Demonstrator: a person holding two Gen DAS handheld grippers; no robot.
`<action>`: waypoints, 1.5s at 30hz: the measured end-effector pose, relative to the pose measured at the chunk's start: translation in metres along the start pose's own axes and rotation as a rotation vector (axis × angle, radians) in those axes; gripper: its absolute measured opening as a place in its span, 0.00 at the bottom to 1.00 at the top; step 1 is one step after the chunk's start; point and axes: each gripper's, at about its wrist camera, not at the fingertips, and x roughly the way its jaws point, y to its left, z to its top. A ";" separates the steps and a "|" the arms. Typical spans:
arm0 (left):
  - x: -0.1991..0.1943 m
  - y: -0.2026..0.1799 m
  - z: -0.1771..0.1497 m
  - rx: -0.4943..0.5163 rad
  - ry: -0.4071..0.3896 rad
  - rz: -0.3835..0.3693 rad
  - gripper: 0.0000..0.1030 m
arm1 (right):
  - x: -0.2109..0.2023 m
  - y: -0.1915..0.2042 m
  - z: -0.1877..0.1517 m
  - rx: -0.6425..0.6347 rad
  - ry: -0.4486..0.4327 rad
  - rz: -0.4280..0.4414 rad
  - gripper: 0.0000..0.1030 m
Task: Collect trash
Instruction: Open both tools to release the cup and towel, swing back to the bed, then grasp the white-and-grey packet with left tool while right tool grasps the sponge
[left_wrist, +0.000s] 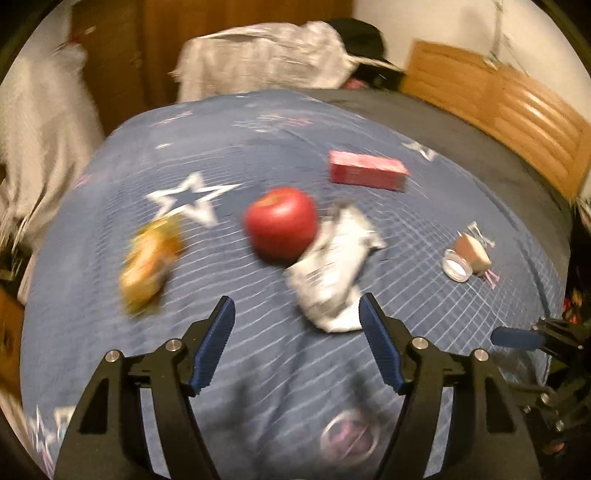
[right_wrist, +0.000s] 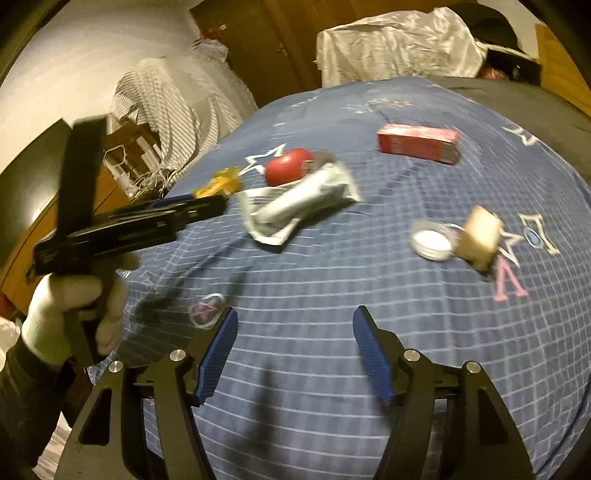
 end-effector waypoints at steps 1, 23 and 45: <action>0.008 -0.009 0.003 0.027 0.011 -0.006 0.65 | 0.000 -0.004 0.000 0.008 -0.001 0.000 0.65; -0.015 0.023 -0.079 -0.078 0.243 -0.190 0.26 | 0.008 -0.025 -0.005 0.064 0.001 0.066 0.65; 0.007 -0.025 -0.018 0.229 0.102 -0.099 0.74 | -0.021 -0.095 0.031 0.201 -0.063 -0.051 0.65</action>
